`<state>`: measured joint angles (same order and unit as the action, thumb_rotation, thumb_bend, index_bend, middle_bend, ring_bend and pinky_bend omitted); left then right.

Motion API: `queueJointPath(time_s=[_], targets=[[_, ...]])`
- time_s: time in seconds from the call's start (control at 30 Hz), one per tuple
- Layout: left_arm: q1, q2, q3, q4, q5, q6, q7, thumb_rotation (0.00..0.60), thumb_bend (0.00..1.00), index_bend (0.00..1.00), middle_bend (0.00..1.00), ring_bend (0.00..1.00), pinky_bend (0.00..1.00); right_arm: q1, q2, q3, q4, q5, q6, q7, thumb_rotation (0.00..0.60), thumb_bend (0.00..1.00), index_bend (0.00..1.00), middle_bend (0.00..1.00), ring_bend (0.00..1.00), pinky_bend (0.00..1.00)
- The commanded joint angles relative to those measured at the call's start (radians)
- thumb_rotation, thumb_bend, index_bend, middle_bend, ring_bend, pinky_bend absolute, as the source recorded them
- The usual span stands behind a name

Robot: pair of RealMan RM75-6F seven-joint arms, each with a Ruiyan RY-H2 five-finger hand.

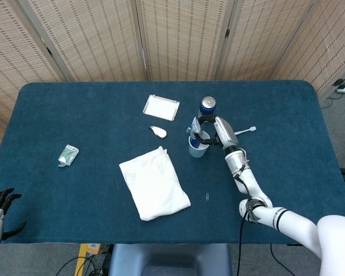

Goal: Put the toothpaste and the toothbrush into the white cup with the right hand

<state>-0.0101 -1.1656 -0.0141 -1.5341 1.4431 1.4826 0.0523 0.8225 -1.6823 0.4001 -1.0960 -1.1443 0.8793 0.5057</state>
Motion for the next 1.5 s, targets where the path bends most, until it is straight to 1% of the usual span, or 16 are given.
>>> queueJointPath(time_s=[0.03,0.17,0.23,0.37,0.43,0.7,0.77,0.83,0.93,1.07,1.13,1.2,1.23,1.3,1.37,1.5], targets=[[0.0,0.0,0.0,0.0,0.0,-0.001,0.001,0.6,0.27,0.27,0.17,0.15,0.18,-0.004,-0.014,-0.008,0.017,-0.014,0.0,0.025,0.6,0.3,0.77,0.43,0.24,0.23],[-0.001,-0.002,0.0,0.001,-0.001,-0.004,0.0,0.6,0.27,0.27,0.17,0.15,0.18,-0.008,-0.021,-0.017,0.031,-0.028,-0.001,0.044,0.6,0.28,0.67,0.39,0.21,0.21],[-0.002,-0.004,0.001,0.003,0.003,-0.002,-0.001,0.6,0.27,0.27,0.17,0.15,0.18,-0.009,-0.022,-0.02,0.036,-0.031,-0.007,0.052,0.6,0.27,0.59,0.37,0.19,0.19],[0.0,-0.007,0.001,0.007,0.006,0.001,-0.005,0.6,0.27,0.27,0.17,0.15,0.18,-0.014,-0.017,-0.024,0.033,-0.038,-0.014,0.066,0.6,0.26,0.4,0.33,0.17,0.17],[0.001,-0.008,0.001,0.007,0.005,0.001,-0.005,0.6,0.27,0.27,0.17,0.15,0.18,-0.016,-0.014,-0.024,0.031,-0.042,-0.014,0.071,0.6,0.26,0.34,0.32,0.16,0.16],[0.002,-0.01,0.002,0.01,0.006,0.001,-0.012,0.6,0.27,0.27,0.17,0.15,0.18,-0.032,0.012,-0.027,-0.005,-0.055,-0.002,0.077,0.6,0.26,0.19,0.26,0.12,0.14],[0.002,-0.009,0.002,0.01,0.007,0.002,-0.013,0.6,0.27,0.27,0.17,0.15,0.18,-0.039,0.022,-0.027,-0.019,-0.061,0.008,0.081,0.6,0.25,0.15,0.24,0.11,0.13],[0.002,-0.009,0.0,0.011,0.008,0.004,-0.015,0.6,0.27,0.27,0.17,0.15,0.18,-0.046,0.038,-0.025,-0.039,-0.066,0.016,0.083,0.6,0.23,0.12,0.22,0.1,0.11],[0.001,-0.01,-0.001,0.012,0.014,0.008,-0.017,0.6,0.27,0.27,0.17,0.15,0.18,-0.058,0.07,-0.022,-0.074,-0.073,0.032,0.08,0.6,0.23,0.1,0.22,0.1,0.11],[-0.001,-0.009,-0.002,0.008,0.018,0.01,-0.016,0.6,0.27,0.27,0.17,0.15,0.18,-0.085,0.114,-0.017,-0.12,-0.091,0.084,0.064,0.6,0.23,0.1,0.21,0.1,0.11],[-0.002,-0.007,-0.003,0.006,0.019,0.01,-0.014,0.6,0.27,0.27,0.17,0.15,0.18,-0.102,0.141,-0.019,-0.143,-0.099,0.115,0.039,0.6,0.23,0.1,0.21,0.1,0.11],[-0.002,-0.005,-0.004,0.003,0.019,0.011,-0.014,0.6,0.27,0.27,0.17,0.15,0.18,-0.118,0.165,-0.026,-0.155,-0.114,0.146,0.006,0.6,0.23,0.11,0.24,0.1,0.11],[-0.002,-0.004,-0.004,0.001,0.02,0.011,-0.014,0.6,0.27,0.27,0.17,0.15,0.18,-0.128,0.176,-0.03,-0.156,-0.125,0.173,-0.019,0.6,0.23,0.12,0.25,0.1,0.11],[-0.003,-0.002,-0.003,-0.003,0.023,0.012,-0.012,0.6,0.27,0.27,0.17,0.15,0.18,-0.14,0.197,-0.039,-0.161,-0.14,0.193,-0.039,0.6,0.23,0.22,0.32,0.13,0.11],[-0.004,-0.002,-0.002,-0.01,0.027,0.012,-0.007,0.6,0.27,0.27,0.17,0.15,0.18,-0.144,0.231,-0.053,-0.164,-0.144,0.177,-0.076,0.6,0.23,0.29,0.36,0.18,0.15],[-0.007,-0.002,-0.002,-0.02,0.033,0.014,0.001,0.6,0.27,0.27,0.17,0.15,0.18,-0.134,0.282,-0.094,-0.146,-0.139,0.112,-0.208,0.6,0.23,0.38,0.44,0.3,0.24]])
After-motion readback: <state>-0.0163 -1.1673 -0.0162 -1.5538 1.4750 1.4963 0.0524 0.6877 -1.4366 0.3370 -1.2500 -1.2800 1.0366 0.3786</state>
